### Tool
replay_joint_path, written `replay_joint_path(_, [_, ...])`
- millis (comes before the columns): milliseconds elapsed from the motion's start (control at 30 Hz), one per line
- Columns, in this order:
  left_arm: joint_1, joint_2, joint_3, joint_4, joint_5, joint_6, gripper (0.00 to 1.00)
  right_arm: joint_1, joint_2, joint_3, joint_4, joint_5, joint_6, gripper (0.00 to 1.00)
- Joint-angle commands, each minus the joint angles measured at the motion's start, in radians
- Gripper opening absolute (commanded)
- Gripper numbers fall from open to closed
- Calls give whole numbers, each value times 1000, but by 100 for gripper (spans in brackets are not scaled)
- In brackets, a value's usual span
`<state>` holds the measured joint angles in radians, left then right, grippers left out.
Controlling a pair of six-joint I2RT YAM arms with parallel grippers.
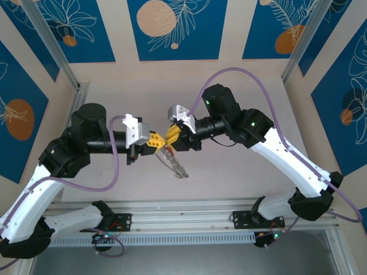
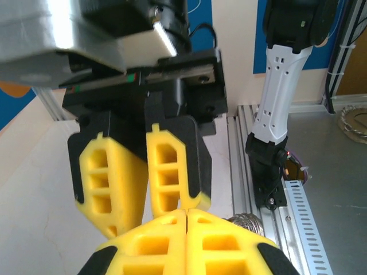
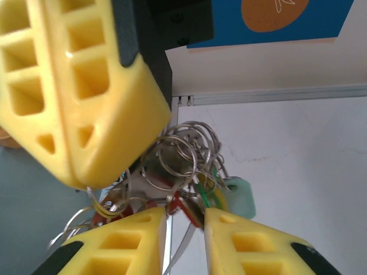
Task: Put the keys on the keyring
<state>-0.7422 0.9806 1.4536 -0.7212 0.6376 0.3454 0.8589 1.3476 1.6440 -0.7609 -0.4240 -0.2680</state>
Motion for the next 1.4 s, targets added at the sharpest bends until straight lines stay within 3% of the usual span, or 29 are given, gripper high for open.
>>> replay_joint_path(0, [-4,-26,-7,69,51,-20,0,-12,-79,-63,108,-46,0,25])
replay_joint_path(433, [-3,-30,-13,118,74,-53,0,-44,-208,-160,199,-21,12,27])
replay_joint_path(667, [-4,-40,-23,149,114,-90,0,-39,-242,-198,298,-150,3,30])
replay_joint_path(933, [-4,-56,-33,181,132,-124,0,-11,-206,-184,321,-207,-25,33])
replay_joint_path(1200, [-3,-50,-51,235,157,-152,0,8,-179,-176,348,-206,-28,30])
replay_joint_path(1367, [-3,-54,-65,256,161,-167,0,9,-160,-173,366,-208,-25,22])
